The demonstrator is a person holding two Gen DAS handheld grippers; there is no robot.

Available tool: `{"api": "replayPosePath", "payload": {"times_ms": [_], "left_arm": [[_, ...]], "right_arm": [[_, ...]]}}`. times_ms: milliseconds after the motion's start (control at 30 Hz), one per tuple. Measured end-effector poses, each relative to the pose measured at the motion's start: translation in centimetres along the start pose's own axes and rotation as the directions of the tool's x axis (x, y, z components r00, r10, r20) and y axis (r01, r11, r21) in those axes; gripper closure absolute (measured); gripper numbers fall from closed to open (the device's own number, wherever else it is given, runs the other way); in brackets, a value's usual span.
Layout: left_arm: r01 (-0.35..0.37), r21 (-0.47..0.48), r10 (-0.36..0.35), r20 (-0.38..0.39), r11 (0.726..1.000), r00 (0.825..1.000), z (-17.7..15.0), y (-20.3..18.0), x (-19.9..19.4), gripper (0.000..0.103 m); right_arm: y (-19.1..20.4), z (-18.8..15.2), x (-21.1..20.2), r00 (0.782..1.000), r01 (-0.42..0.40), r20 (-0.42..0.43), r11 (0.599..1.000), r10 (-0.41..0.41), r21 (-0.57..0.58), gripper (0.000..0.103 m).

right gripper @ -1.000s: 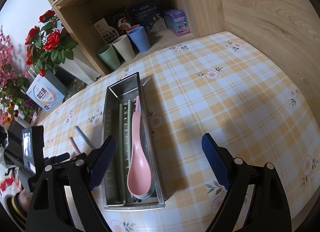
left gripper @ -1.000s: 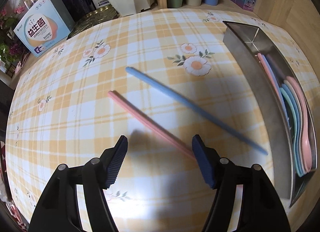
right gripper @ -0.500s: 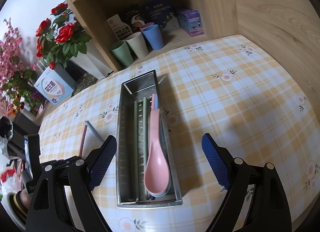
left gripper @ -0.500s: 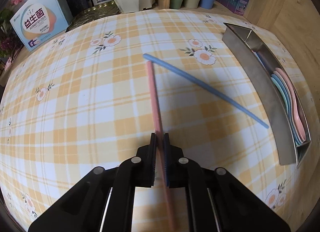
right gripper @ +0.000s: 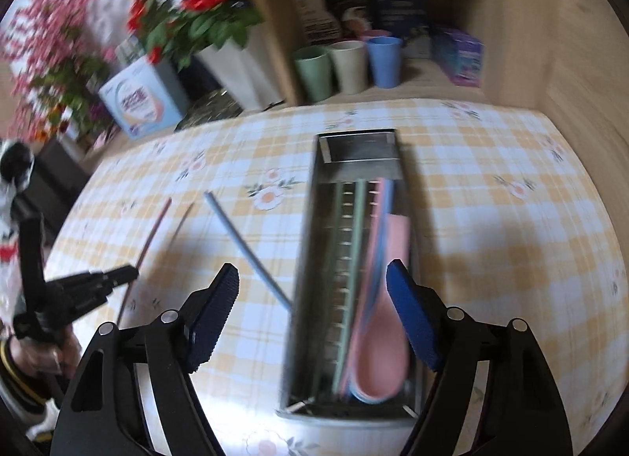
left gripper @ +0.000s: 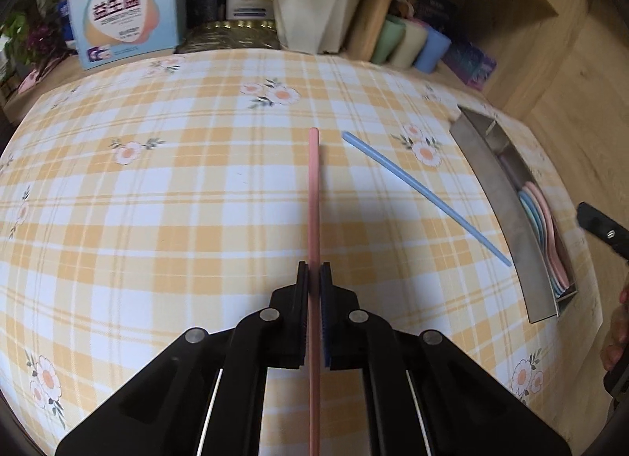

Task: Organize utensils
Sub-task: 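Grasp the blue chopstick with the right tool while the left tool holds the pink chopstick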

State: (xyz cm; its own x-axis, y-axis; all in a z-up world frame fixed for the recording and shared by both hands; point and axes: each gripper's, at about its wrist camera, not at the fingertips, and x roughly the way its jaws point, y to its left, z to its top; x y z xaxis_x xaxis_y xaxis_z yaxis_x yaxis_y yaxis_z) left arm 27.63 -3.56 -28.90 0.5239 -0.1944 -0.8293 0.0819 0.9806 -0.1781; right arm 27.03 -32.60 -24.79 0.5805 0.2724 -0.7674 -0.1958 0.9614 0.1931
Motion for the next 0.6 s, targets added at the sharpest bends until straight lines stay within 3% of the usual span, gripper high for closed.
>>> {"api": "replayPosePath", "payload": {"times_ms": [67, 133, 300, 600], "left_arm": [[0.014, -0.035, -0.014, 0.016, 0.999, 1.0, -0.1, 1.0, -0.6, 0.097], [0.017, -0.048, -0.016, 0.032, 0.999, 0.999, -0.1, 1.7, -1.1, 0.097], [0.025, -0.065, -0.021, 0.064, 0.998, 0.998, 0.1, 2.9, -2.0, 0.097], [0.04, -0.097, -0.03, 0.098, 0.995, 0.995, 0.4, 5.0, -3.0, 0.097]], "right_arm": [[1.7, 0.7, 1.1, 1.0, -0.006, -0.023, 0.998, 0.004, -0.069, 0.037], [3.6, 1.3, 2.6, 0.998, -0.005, -0.057, 0.99, -0.003, -0.141, 0.05], [7.3, 2.4, 7.4, 0.986, -0.031, -0.166, 0.964, -0.014, -0.265, 0.063], [8.6, 3.2, 13.2, 0.96, -0.014, -0.274, 0.967, -0.059, -0.256, 0.076]]}}
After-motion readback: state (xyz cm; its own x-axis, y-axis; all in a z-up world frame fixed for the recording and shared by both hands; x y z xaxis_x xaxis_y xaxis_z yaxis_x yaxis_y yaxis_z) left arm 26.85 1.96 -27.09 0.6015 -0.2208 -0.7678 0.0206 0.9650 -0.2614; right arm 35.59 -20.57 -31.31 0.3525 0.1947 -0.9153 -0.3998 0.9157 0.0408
